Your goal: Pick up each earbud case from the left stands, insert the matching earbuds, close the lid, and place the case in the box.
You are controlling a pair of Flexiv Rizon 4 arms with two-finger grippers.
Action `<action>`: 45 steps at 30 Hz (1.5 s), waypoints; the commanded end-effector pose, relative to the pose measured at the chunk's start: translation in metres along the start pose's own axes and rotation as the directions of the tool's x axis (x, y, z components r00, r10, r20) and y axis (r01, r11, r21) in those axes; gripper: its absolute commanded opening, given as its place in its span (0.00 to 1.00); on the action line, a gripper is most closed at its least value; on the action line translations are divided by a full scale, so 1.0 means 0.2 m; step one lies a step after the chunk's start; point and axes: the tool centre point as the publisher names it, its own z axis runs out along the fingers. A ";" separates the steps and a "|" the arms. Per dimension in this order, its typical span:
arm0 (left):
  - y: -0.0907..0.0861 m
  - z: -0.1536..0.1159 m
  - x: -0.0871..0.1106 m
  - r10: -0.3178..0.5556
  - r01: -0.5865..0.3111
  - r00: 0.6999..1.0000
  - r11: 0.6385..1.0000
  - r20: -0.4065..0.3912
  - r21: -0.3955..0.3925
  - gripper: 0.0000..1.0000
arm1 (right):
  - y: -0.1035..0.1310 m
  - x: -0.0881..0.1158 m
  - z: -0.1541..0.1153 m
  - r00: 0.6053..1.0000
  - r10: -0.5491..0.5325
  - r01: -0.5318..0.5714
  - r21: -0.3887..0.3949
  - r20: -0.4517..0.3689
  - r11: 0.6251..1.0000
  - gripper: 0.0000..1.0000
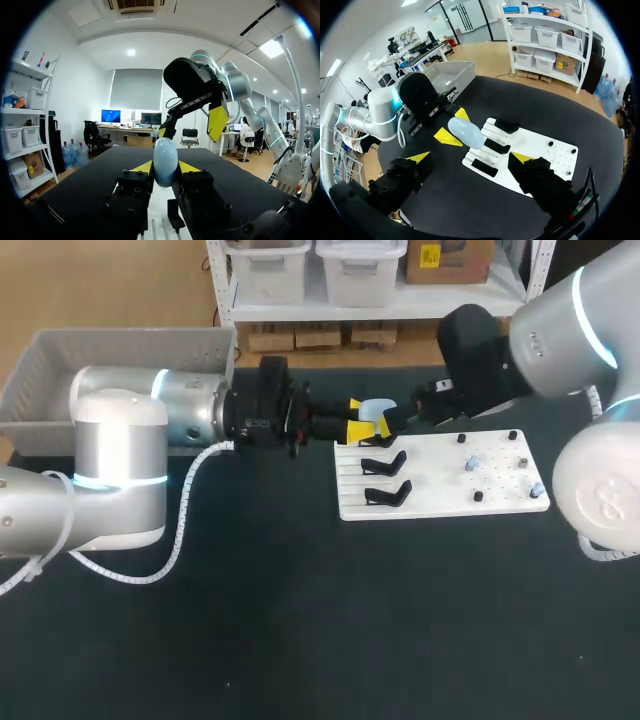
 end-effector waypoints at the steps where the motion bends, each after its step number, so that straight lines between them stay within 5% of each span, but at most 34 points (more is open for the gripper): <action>1: 0.00 0.00 0.01 0.003 -0.003 1.000 1.000 0.004 -0.003 0.00 | -0.01 -0.03 0.04 1.000 0.000 0.000 -0.018 -0.013 1.000 1.00; 32: 0.00 0.00 0.01 0.003 -0.003 1.000 1.000 0.004 -0.003 0.00 | -0.10 -0.06 0.12 0.999 0.027 -0.027 0.007 -0.048 1.000 1.00; 45: 0.00 0.00 0.01 0.003 -0.003 1.000 1.000 0.004 -0.003 0.00 | -0.11 -0.13 0.08 0.999 0.044 -0.044 0.041 0.002 0.998 1.00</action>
